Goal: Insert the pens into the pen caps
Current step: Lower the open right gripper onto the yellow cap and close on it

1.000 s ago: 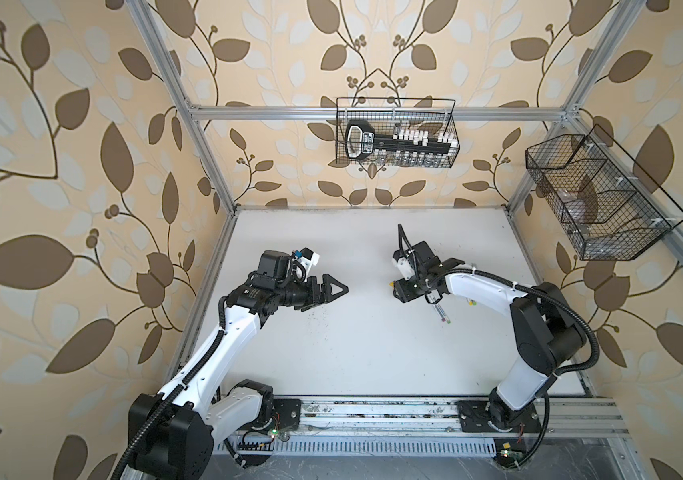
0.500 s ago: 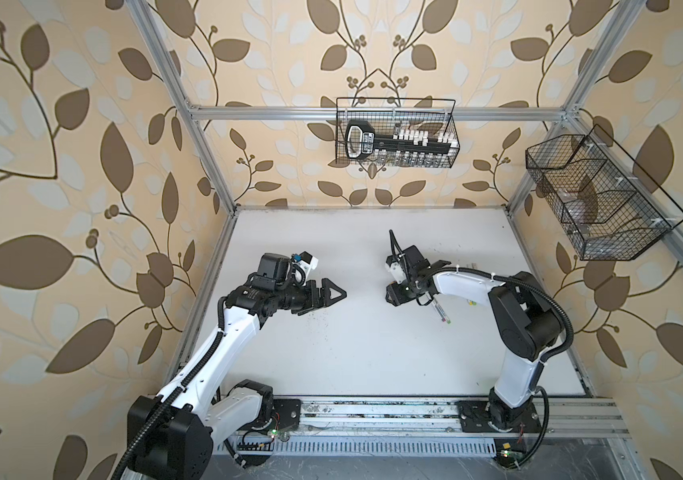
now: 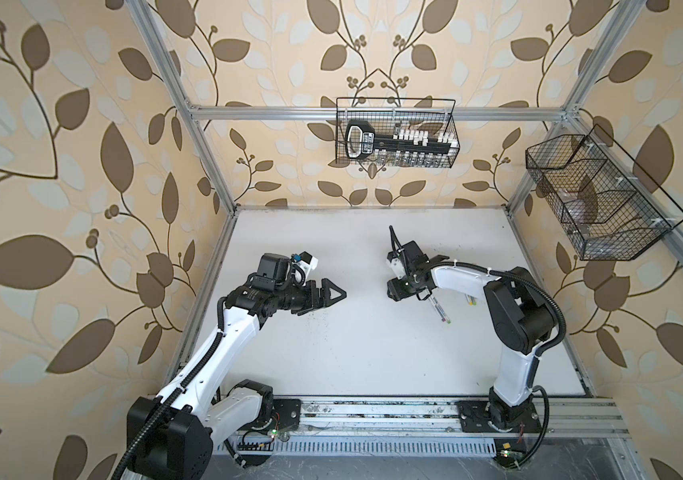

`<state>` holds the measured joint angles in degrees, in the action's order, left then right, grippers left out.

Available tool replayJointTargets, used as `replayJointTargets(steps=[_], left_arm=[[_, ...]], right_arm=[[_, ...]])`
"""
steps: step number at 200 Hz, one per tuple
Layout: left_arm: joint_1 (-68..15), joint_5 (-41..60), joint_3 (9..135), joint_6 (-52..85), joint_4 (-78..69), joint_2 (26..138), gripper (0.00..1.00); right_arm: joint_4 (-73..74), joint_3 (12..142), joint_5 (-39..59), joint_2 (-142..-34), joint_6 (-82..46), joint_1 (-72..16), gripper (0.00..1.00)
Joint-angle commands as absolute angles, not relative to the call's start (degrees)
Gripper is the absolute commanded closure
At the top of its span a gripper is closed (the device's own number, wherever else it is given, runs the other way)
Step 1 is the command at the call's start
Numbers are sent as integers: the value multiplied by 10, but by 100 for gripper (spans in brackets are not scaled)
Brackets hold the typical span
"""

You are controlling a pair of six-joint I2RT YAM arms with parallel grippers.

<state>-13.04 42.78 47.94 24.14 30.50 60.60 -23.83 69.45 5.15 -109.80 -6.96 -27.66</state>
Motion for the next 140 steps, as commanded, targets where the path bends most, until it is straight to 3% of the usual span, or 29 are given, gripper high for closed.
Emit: replayJointTargets(steps=[1,81,97,140], left_arm=[[-127,428,490,224,307,606,1],[-127,421,489,223,312,599,1],[-127,421,489,223,313,598,1],[-127,422,489,224,312,599,1]], right_arm=[[-264,704,50,-1101,-52,-270,42],[-280,768,66,-1150,-33,-281,44],[-288,780,63,-1159,-31,-284,48],[-294,780,43,-1163,-31,-295,70]])
